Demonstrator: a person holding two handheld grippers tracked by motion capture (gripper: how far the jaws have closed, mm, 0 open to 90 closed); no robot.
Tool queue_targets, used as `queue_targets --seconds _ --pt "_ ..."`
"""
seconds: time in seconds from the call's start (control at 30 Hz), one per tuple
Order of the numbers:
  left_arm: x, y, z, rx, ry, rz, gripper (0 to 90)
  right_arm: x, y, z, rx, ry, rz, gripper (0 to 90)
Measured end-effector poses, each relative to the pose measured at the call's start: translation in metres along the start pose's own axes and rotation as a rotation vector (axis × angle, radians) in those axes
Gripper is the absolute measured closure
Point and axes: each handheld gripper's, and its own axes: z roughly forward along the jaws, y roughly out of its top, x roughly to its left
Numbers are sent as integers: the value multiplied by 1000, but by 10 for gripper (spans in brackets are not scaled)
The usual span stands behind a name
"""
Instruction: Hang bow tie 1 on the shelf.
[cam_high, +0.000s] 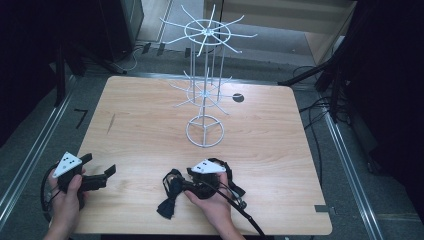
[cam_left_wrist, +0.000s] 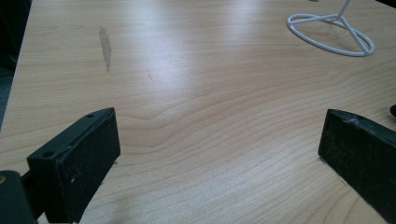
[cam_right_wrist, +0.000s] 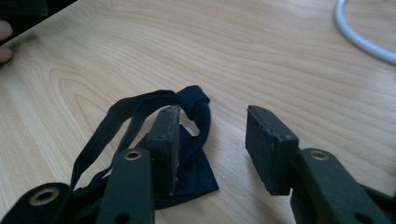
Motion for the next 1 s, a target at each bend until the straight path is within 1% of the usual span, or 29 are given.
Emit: queue_targets --seconds 0.07,0.27,0.33,0.47,0.57,0.7,0.93,1.0 --pt "0 0 0 -1 1 0 0 1 1 3 11 5 -10 592" --pt "0 0 0 -2 1 -2 0 1 2 9 57 15 -17 675" --pt "0 0 0 -1 0 -3 0 1 2 9 71 14 -25 727" --pt "0 0 0 -1 0 -1 0 -1 1 7 82 18 -41 840" --pt "0 0 0 -2 0 -1 0 -1 0 5 86 19 -54 871" --pt "0 0 0 -2 0 -2 0 -2 1 0 56 13 -64 879" --pt "0 0 0 -2 -1 -3 0 -4 11 -18 -51 -1 -84 881" --pt "0 0 0 -2 -1 -2 0 -4 13 -22 -75 -4 -83 882"
